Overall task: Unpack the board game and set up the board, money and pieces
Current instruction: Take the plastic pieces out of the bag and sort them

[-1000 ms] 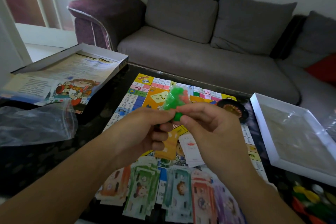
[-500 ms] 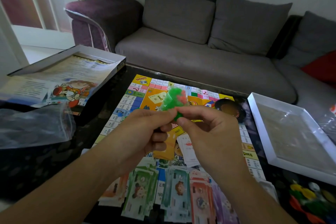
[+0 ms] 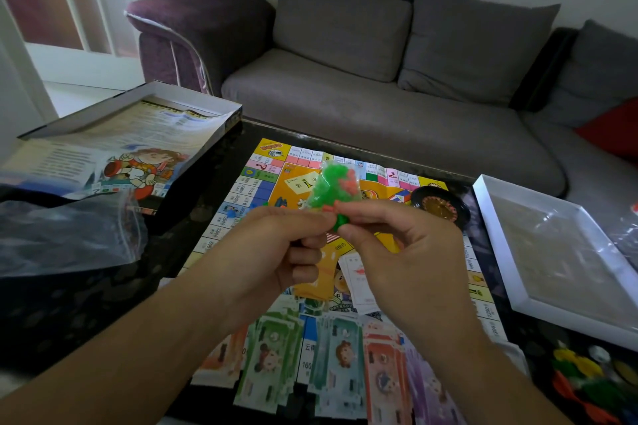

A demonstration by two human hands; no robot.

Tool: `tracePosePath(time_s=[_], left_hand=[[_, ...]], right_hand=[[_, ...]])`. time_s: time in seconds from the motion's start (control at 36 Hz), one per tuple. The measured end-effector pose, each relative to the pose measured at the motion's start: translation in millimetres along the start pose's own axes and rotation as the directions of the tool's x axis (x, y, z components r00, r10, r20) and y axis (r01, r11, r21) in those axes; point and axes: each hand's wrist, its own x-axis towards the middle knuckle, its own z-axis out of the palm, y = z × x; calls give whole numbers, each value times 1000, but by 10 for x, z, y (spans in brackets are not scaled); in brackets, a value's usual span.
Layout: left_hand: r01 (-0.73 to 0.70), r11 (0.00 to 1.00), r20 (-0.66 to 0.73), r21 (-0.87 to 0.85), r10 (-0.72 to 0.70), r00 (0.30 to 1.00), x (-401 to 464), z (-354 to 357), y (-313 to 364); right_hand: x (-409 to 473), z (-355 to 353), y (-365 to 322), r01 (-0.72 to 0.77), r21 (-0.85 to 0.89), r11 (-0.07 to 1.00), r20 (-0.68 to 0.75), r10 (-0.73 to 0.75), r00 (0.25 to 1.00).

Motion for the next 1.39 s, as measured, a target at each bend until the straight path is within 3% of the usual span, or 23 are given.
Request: tracePosePath(time_s=[0.14,0.39,0.64,0.83,1.06,1.39], left_hand=[[-11,996,-41,-88,8,999,9,56,-77],[-76,986,-9,-149,75,997,-18,127,-94],[54,996,-9,-64,-55,998,-25,162,107],[-69,996,-12,53,70,997,13,81,82],[-214,913,61,347,205,977,-28,-26,38],[-144,981,3,134,145,989,-7,90,-44]], right_hand=[[-28,-7,10,179,-208,962,-27,-189,982],[-43,14,-41,263,-263,928,-97,-297,950],[64,-78,-87,-46,29,999,-40,47,998],[58,-85,-117,-54,24,998,10,54,999],[23,-51,-115,-79,109,991,33,76,997],[-42,14,-65,18,61,998,-47,-15,999]])
